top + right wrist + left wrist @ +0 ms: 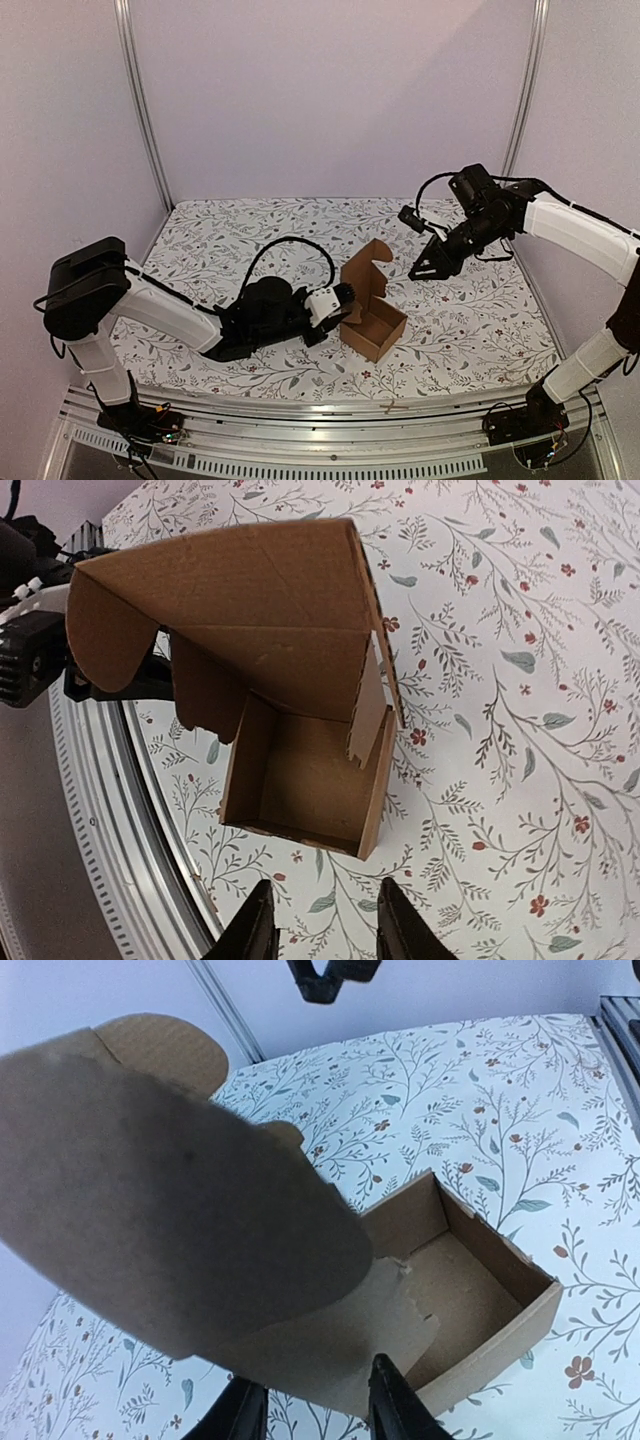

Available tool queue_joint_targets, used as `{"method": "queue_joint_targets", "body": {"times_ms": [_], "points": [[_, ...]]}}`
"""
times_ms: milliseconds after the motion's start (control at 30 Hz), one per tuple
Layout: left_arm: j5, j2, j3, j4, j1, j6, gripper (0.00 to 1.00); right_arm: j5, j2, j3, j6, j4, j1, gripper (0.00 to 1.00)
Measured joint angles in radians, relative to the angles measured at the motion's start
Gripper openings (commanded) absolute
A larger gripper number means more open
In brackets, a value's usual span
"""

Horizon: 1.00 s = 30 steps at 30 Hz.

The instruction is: Fold the paper box

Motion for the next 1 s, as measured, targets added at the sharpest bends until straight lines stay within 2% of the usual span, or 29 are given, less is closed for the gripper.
{"method": "queue_joint_targets", "body": {"times_ms": [267,467,500,600,700,867,1000], "points": [[-0.029,0.0,-0.002,0.0,0.0,-0.013,0.33,0.032,0.053,0.238,0.0,-0.021,0.002,0.39],[-0.039,0.0,-0.002,0.002,0.0,-0.014,0.33,0.044,0.163,0.297,-0.003,-0.037,0.04,0.39],[-0.039,0.0,-0.002,0.003,0.0,-0.014,0.33,0.05,0.174,0.299,-0.005,-0.041,0.05,0.36],[-0.04,0.0,-0.002,0.006,0.0,-0.013,0.33,0.065,0.199,0.304,-0.01,-0.054,0.08,0.17],[-0.042,0.0,-0.002,0.007,-0.001,-0.013,0.33,0.076,0.216,0.321,-0.002,-0.063,0.095,0.05],[-0.048,0.0,-0.001,0.013,-0.007,-0.011,0.32,0.101,0.216,0.315,0.01,-0.06,0.098,0.0],[-0.064,0.005,0.008,0.013,-0.025,0.006,0.32,0.119,0.186,0.239,0.013,-0.036,0.098,0.0]]}}
